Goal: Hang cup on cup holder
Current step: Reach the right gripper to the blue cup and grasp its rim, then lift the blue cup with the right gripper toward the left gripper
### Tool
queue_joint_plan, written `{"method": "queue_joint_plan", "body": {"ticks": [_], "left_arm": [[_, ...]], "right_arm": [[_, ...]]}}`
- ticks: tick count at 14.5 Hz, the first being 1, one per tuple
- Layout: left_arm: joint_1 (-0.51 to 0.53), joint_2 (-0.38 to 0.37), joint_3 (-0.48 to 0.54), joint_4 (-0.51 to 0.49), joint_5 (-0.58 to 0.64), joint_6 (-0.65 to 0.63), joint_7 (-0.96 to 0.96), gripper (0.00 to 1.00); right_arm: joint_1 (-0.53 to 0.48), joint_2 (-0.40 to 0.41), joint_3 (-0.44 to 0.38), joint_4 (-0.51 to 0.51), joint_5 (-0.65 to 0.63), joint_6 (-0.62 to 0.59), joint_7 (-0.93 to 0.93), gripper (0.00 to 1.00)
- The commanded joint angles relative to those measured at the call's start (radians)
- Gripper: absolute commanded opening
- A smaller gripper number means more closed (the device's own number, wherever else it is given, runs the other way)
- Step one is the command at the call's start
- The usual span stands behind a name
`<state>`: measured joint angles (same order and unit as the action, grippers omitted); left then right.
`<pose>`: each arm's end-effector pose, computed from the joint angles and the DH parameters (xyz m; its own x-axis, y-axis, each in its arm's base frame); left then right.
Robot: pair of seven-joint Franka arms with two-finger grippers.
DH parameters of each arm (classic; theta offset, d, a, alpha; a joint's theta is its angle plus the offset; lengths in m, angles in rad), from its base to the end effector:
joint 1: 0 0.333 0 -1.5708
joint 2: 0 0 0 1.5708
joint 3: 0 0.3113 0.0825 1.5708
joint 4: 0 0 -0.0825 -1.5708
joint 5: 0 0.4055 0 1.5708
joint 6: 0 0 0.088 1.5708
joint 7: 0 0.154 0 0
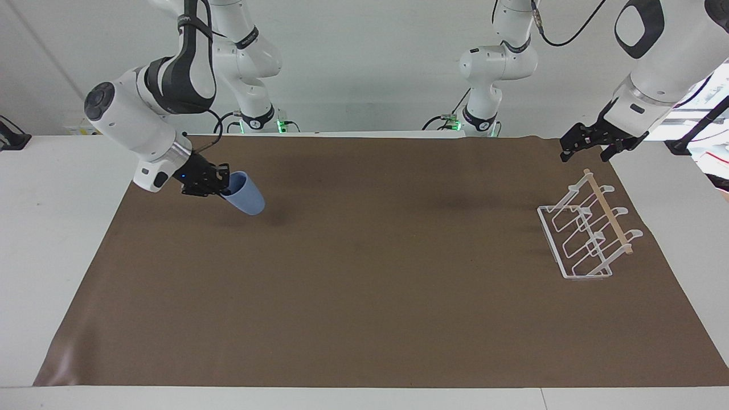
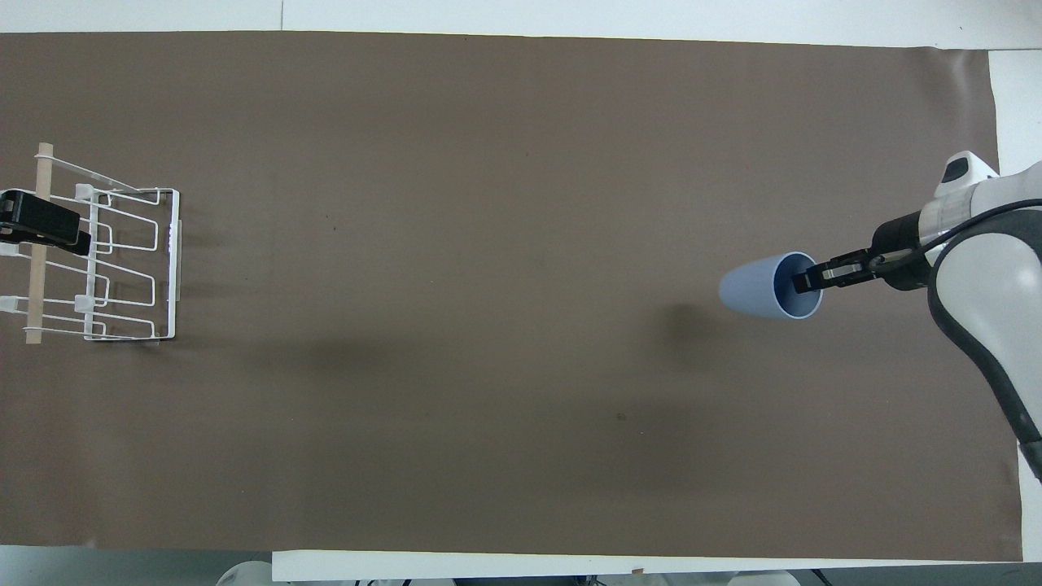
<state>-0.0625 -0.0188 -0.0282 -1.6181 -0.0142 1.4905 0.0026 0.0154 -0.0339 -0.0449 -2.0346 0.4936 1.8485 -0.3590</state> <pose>0.5526 -0.0527 0.5541 0.9897 -0.0937 -0.1085 -0.0927 -0.9956 0.0139 0.5462 0.0426 0.4009 0.9871 0.1588 -0.0182 0.1319 -0.8737 -0.4683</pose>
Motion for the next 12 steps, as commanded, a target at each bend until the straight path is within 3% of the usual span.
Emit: {"method": "queue_joint_plan", "body": {"ticks": [1, 6, 12], "left_arm": [[-0.089, -0.035, 0.001, -0.043, -0.016, 0.005, -0.212, 1.00], [-0.215, -0.070, 0.001, -0.109, -0.134, 0.071, -0.764, 1.00], [-0.327, -0.078, 0.001, -0.124, -0.320, 0.149, -1.378, 1.00]], "right_arm": [[0.099, 0.008, -0.001, 0.007, 0.152, -0.006, 0.131, 0.00], [0.236, 0.003, -0.001, -0.004, 0.291, 0.038, 0.264, 0.00], [0.307, 0.000, 0.003, -0.013, 0.332, 0.052, 0.328, 0.00]]}}
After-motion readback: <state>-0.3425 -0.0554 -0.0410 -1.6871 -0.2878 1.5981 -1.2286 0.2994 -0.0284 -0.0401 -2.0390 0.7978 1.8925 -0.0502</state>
